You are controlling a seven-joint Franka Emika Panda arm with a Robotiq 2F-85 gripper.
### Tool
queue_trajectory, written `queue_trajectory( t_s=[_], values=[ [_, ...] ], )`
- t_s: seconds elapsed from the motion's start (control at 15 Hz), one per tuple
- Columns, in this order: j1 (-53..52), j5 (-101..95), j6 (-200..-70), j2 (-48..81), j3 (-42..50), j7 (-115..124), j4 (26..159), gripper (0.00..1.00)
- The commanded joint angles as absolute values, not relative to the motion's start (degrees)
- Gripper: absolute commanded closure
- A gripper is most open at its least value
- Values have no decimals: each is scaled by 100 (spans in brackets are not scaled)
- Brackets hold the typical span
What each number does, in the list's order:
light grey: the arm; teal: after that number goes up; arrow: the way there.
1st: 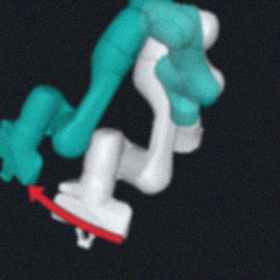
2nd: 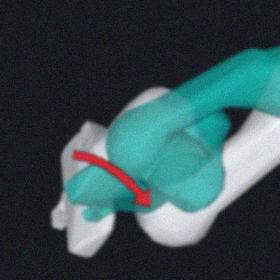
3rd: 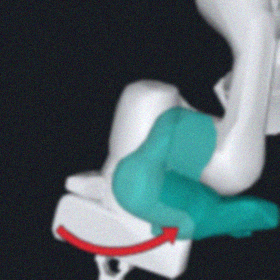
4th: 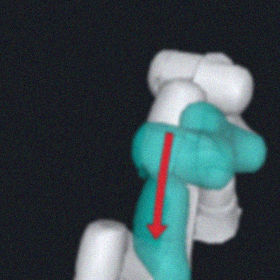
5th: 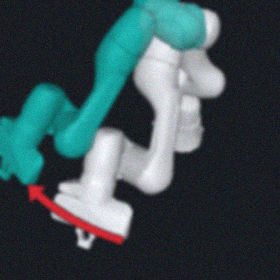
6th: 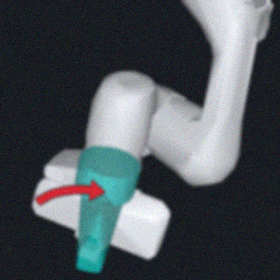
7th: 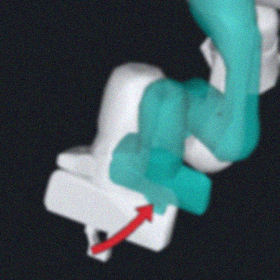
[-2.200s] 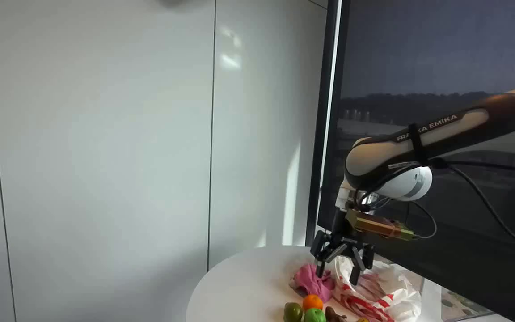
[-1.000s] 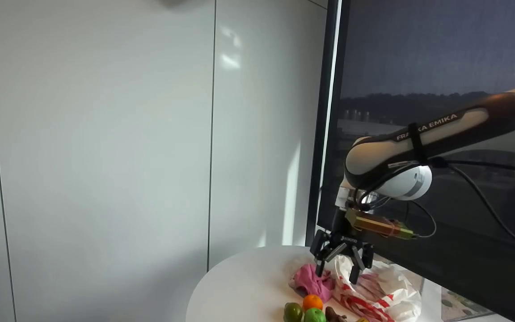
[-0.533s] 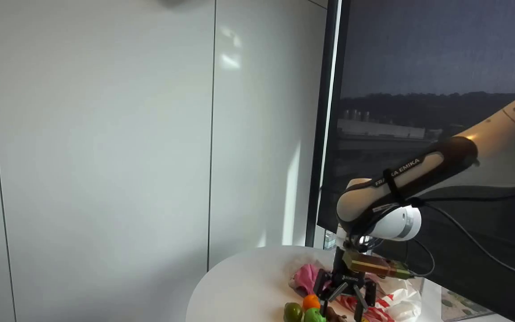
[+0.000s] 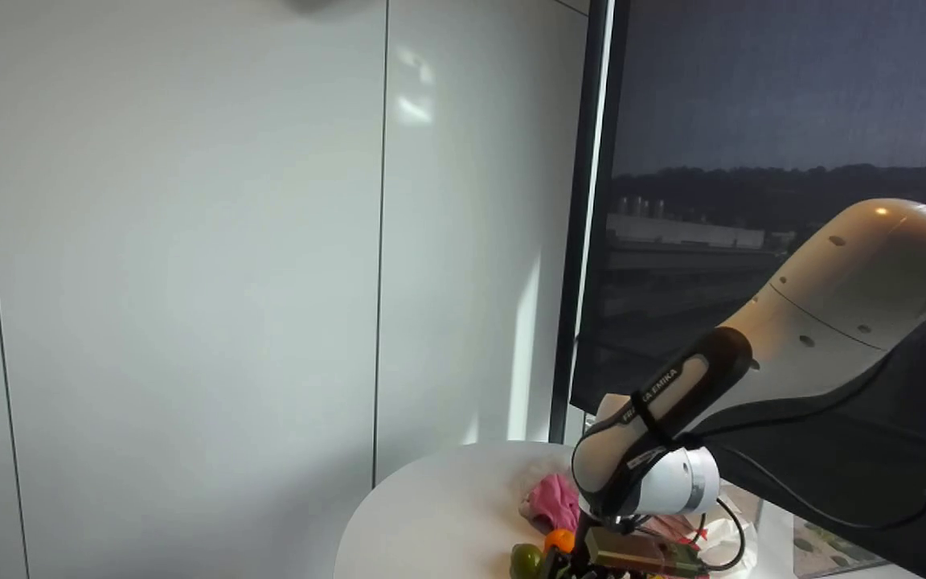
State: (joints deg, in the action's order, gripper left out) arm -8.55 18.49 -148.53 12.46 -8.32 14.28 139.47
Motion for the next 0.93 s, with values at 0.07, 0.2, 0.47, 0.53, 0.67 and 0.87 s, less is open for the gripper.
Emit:
queue_trajectory(
  t_s=[0.07,0.2,0.47,0.53,0.67,0.87],
  values=[
    [-1057,1823,-16074,2077,-991,1456,13632,0],
    [-1127,1796,-16488,2377,-1026,1489,13505,0],
    [-1325,1559,-17097,2878,-961,1465,13319,0],
    [-1380,1477,-17189,2987,-933,1468,13288,0],
    [-1373,1431,-17266,3159,-996,1440,13218,0],
    [-1311,1442,-17291,3314,-1107,1412,13142,25]
  ],
)
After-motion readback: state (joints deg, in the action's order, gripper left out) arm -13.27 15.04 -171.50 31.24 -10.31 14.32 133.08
